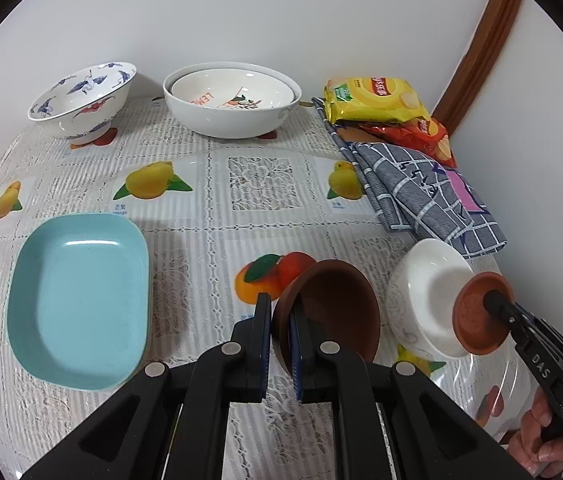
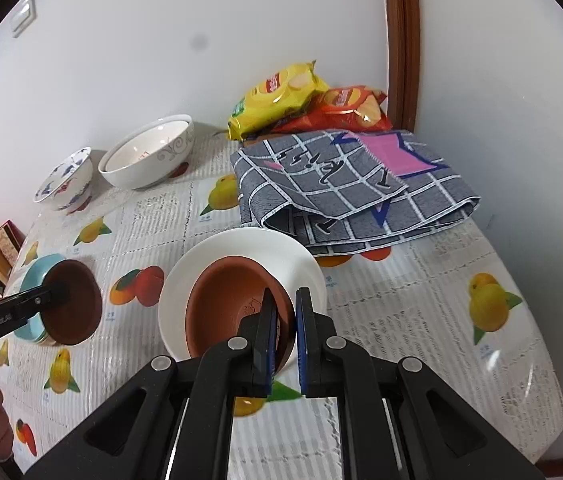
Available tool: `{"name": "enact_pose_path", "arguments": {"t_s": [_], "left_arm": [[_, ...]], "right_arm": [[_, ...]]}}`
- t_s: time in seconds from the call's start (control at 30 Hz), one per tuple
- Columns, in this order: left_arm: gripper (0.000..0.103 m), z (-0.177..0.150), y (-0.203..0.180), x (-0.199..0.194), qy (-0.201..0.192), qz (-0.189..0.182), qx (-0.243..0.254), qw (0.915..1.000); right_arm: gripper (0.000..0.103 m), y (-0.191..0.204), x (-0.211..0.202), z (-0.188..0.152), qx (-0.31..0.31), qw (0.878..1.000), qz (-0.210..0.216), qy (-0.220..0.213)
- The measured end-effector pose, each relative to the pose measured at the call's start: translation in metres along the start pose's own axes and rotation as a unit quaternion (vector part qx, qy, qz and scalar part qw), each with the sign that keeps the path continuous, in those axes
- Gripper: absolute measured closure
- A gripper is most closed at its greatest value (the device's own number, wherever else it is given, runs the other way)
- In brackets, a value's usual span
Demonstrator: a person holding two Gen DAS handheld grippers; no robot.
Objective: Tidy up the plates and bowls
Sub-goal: 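Lift both brown bowls and carry the right gripper's bowl over the white bowl, then lower the right gripper's brown bowl into the white bowl and open it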
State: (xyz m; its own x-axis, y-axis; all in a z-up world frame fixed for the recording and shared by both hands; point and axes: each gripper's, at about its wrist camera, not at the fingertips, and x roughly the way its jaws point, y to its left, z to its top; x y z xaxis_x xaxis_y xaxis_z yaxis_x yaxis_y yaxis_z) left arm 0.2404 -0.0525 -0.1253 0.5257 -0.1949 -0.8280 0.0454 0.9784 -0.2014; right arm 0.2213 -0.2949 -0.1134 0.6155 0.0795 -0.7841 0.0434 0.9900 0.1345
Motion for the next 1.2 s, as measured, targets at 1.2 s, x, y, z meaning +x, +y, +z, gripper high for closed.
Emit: {"name": "enact_pose_path", "arguments": {"t_s": [1.2], "left_arm": [[0.094,0.011,0.016,0.023,0.014,-0.018,-0.006,0.9997]], "right_arm": [[0.095,0.024,0.070,0.007,-0.055,0.994,-0.068,0.071]]}}
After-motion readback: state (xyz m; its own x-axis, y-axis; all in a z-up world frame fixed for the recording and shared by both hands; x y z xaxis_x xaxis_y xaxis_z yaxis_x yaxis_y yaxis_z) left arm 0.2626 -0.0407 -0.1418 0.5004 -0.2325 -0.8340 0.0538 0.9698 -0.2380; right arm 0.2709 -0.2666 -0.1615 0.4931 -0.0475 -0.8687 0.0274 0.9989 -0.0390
